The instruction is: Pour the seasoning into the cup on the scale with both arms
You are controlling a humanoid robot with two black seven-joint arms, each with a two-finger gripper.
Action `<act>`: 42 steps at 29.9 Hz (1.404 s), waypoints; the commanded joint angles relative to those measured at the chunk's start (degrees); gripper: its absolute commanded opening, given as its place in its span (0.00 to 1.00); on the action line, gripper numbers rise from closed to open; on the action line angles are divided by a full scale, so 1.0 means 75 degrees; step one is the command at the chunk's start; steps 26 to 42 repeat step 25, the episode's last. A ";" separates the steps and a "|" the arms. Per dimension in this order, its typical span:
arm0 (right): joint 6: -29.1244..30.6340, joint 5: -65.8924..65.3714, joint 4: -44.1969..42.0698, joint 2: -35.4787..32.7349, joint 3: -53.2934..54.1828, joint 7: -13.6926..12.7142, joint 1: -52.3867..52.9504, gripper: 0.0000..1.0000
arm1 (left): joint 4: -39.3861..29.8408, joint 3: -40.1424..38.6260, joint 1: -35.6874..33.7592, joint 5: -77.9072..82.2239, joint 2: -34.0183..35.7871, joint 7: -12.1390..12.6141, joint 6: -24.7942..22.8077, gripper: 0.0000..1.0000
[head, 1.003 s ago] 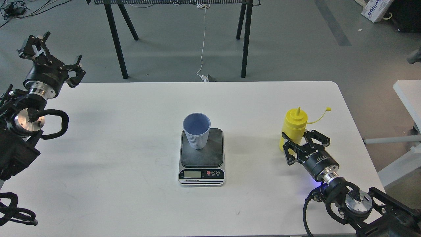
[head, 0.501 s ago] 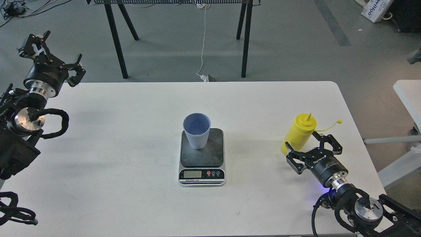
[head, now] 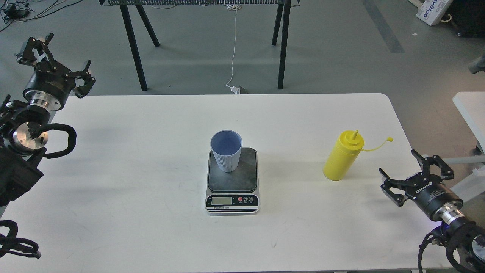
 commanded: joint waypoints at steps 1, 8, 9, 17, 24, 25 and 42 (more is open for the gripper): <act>-0.0001 -0.0356 -0.0624 -0.0234 0.0389 0.0016 0.0598 0.99 | 0.0001 0.0009 -0.0025 -0.0001 0.0011 0.0009 0.0000 1.00; -0.0001 -0.0627 -0.2545 0.0443 0.0366 0.0051 0.2824 0.99 | 0.0001 0.0033 -0.0025 -0.0012 -0.0012 0.0009 0.0000 1.00; -0.0001 -0.0627 -0.2861 0.0631 0.0366 0.0039 0.3129 0.99 | 0.0001 0.0033 -0.0002 -0.0012 -0.0012 0.0009 0.0000 1.00; -0.0001 -0.0627 -0.4971 0.2061 0.0226 0.0051 0.4713 0.99 | 0.0001 -0.0026 0.0069 -0.0036 0.0023 -0.0002 0.0000 1.00; -0.0001 -0.0627 -0.5701 0.2602 0.0179 0.0554 0.5148 0.99 | 0.0001 -0.0085 0.0022 -0.0047 0.0011 -0.0002 0.0000 1.00; -0.0001 -0.0627 -0.5701 0.2602 0.0167 0.0578 0.5160 0.99 | 0.0001 -0.0085 0.0022 -0.0047 0.0000 -0.0002 0.0000 1.00; -0.0001 -0.0627 -0.5701 0.2602 0.0167 0.0578 0.5160 0.99 | 0.0001 -0.0085 0.0022 -0.0047 0.0000 -0.0002 0.0000 1.00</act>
